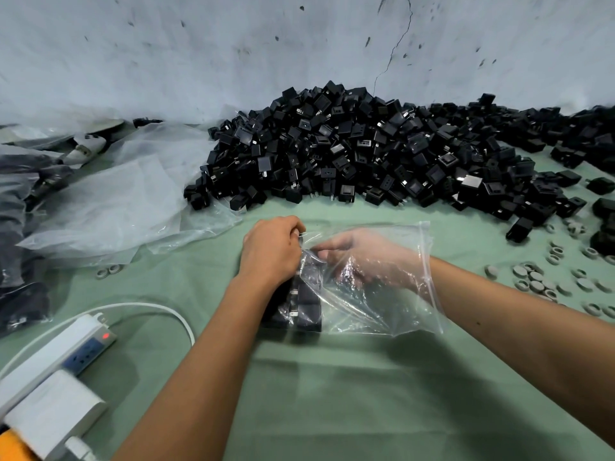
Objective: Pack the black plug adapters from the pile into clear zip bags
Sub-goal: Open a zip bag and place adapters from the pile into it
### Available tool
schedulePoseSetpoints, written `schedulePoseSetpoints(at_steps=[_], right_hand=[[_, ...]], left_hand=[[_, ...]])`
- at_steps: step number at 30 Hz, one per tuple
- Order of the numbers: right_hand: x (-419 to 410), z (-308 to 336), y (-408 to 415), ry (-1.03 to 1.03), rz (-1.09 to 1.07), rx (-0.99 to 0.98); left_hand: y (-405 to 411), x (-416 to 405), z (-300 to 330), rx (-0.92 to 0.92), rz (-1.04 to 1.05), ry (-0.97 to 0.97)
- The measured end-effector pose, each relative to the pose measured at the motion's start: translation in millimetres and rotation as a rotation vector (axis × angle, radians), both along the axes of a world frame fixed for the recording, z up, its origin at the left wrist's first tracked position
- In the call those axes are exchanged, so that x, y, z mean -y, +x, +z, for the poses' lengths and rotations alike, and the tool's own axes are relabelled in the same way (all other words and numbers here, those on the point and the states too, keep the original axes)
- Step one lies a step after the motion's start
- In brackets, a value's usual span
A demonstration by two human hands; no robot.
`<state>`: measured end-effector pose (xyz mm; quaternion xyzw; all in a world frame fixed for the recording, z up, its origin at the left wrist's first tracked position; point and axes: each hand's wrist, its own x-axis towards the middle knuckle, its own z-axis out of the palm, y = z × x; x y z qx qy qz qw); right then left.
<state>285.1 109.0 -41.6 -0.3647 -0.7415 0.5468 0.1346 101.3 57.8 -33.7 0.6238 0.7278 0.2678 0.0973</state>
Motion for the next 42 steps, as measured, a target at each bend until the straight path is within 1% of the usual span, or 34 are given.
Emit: schedulePoseSetpoints(at_steps=[2, 5, 8, 10, 13, 15, 17, 19, 21, 23, 25, 26, 28, 29, 30, 32, 37, 39, 42], right_hand=[[-1, -2, 1, -0.018, 0.011, -0.025], [-2, -2, 0, 0.0, 0.04, 0.001], [0, -1, 0, 0.003, -0.029, 0.017], [-2, -1, 4, -0.02, -0.064, 0.069], [-8, 7, 20, -0.042, 0.035, 0.111], [-12, 11, 38, -0.132, 0.067, 0.079], [-13, 12, 61, -0.283, 0.072, -0.048], [-11, 12, 87, -0.403, 0.067, -0.134], [-11, 16, 110, -0.468, 0.02, -0.126], [-14, 25, 127, -0.472, -0.075, -0.034], [-18, 34, 133, -0.36, -0.241, 0.152], [-22, 37, 133, -0.253, -0.373, 0.233], [-32, 40, 130, 0.016, -0.653, 0.304], [-36, 40, 125, 0.155, -0.75, 0.311], [-40, 42, 118, 0.287, -0.797, 0.322], [-46, 43, 98, 0.482, -0.746, 0.37], [-61, 33, 53, 0.855, -0.294, 0.697], [-68, 26, 45, 0.913, -0.18, 0.836], [-72, 19, 38, 0.941, -0.12, 1.01]], left_hand=[[1, 0, 2, -0.029, 0.013, -0.017], [1, 2, 3, -0.064, 0.042, -0.018], [1, 3, 2, -0.093, 0.079, -0.013], [2, 4, 2, -0.108, 0.092, -0.004], [3, 5, 3, -0.148, 0.091, -0.002], [4, 5, 3, -0.169, 0.083, -0.003], [5, 6, 2, -0.191, 0.076, -0.007], [9, 9, 0, -0.254, 0.07, -0.019], [19, 12, -3, -0.309, 0.046, -0.031], [32, 14, -6, -0.324, -0.024, -0.074], [42, 15, -10, -0.324, -0.099, -0.137], [46, 15, -13, -0.326, -0.12, -0.17], [49, 16, -17, -0.356, -0.124, -0.216], [49, 16, -19, -0.375, -0.117, -0.225], [49, 16, -20, -0.386, -0.11, -0.227], [49, 15, -21, -0.397, -0.103, -0.229], [49, 15, -23, -0.411, -0.097, -0.22], [49, 15, -23, -0.412, -0.096, -0.215], [50, 16, -24, -0.421, -0.089, -0.213]])
